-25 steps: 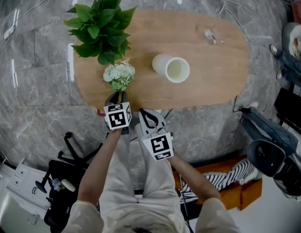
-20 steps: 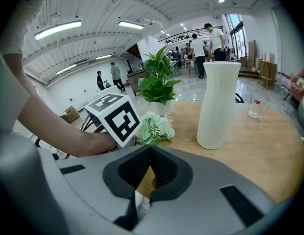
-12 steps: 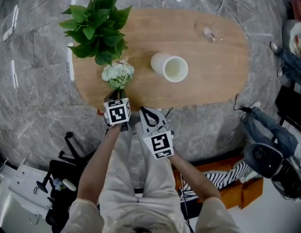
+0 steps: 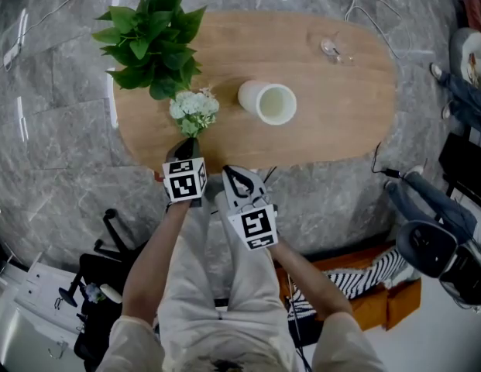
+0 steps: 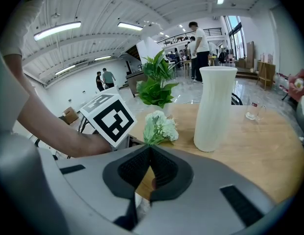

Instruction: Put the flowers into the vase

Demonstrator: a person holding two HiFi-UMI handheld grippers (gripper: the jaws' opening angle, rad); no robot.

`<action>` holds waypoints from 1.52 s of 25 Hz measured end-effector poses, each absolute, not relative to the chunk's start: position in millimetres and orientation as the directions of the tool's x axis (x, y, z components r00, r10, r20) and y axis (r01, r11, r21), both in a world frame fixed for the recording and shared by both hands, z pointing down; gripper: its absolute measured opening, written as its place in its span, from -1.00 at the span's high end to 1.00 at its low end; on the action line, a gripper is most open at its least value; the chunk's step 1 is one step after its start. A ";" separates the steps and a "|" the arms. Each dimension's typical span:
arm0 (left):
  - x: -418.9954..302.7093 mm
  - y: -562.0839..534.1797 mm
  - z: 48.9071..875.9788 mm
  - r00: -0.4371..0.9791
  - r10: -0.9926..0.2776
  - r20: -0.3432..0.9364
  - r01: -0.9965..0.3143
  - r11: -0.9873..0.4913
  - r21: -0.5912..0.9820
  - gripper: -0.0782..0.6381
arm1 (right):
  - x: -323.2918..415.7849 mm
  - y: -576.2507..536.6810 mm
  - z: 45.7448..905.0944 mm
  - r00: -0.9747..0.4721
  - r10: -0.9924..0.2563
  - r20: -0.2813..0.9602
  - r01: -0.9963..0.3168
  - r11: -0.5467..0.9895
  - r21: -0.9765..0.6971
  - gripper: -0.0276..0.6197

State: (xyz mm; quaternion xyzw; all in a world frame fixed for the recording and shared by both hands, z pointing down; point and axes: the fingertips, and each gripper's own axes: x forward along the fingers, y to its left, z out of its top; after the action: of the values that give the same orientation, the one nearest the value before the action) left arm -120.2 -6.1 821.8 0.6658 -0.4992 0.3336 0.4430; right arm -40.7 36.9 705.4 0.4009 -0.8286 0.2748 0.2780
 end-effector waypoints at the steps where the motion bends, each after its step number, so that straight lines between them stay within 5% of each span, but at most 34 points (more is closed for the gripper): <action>1: -119.6 -6.3 817.8 0.279 -0.379 0.882 -0.960 -0.111 0.256 0.72 | -39.7 37.4 704.1 -0.521 -0.515 0.680 -0.820 0.524 -0.231 0.90; 38: -79.0 -18.2 586.5 0.393 -0.726 0.564 -0.919 -0.309 0.243 0.72 | 16.3 35.0 603.0 -0.405 -0.719 0.565 -0.912 0.360 -0.196 0.90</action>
State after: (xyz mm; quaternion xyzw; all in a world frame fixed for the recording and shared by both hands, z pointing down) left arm -79.0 -18.2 586.5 0.7892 -0.5212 0.1780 0.2717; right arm 16.3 35.0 603.0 0.5090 -0.8012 0.2464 0.1958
